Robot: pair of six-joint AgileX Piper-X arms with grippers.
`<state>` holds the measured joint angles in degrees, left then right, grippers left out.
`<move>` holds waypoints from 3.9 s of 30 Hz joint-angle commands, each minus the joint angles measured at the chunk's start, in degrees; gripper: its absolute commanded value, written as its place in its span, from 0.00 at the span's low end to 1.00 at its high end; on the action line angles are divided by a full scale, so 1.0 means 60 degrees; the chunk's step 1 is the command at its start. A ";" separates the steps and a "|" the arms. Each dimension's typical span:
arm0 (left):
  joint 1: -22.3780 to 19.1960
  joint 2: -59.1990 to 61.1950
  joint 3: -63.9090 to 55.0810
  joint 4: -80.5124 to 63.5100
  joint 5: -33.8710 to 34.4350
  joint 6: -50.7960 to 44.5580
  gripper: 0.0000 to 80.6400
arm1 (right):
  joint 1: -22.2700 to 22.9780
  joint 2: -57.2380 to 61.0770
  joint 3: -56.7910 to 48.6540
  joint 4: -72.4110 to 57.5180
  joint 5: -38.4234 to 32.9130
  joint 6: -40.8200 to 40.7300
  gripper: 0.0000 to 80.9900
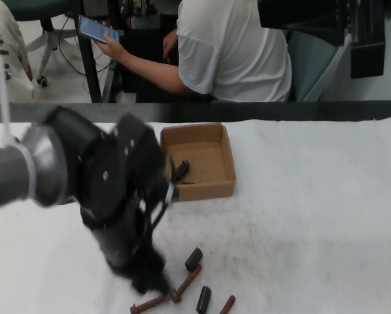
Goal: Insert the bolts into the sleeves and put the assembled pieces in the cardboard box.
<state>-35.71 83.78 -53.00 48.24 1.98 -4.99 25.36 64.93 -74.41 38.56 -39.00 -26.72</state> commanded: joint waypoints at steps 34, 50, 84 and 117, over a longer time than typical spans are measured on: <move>-0.1733 -0.0265 -0.0027 -0.1415 -0.2036 -1.7834 0.32 | -0.0039 -0.0294 -0.0074 -0.0039 -0.0351 0.0741 0.01; -0.2045 -0.0032 -0.0027 0.0610 -0.2766 -2.0775 0.63 | -0.0039 -0.0664 -0.0074 -0.0039 -0.0589 0.0879 0.01; -0.1367 0.0930 -0.0027 0.0971 -0.2407 -2.1828 0.63 | -0.0039 -0.0688 -0.0074 0.0183 -0.0495 0.0739 0.01; -0.1430 0.1008 0.0848 -0.0170 -0.1888 -2.2184 0.60 | -0.0039 -0.0688 -0.0074 0.0183 -0.0495 0.0739 0.01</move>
<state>-44.01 89.37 -48.23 47.55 -8.77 -137.54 25.36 61.60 -74.41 39.93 -41.80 -21.97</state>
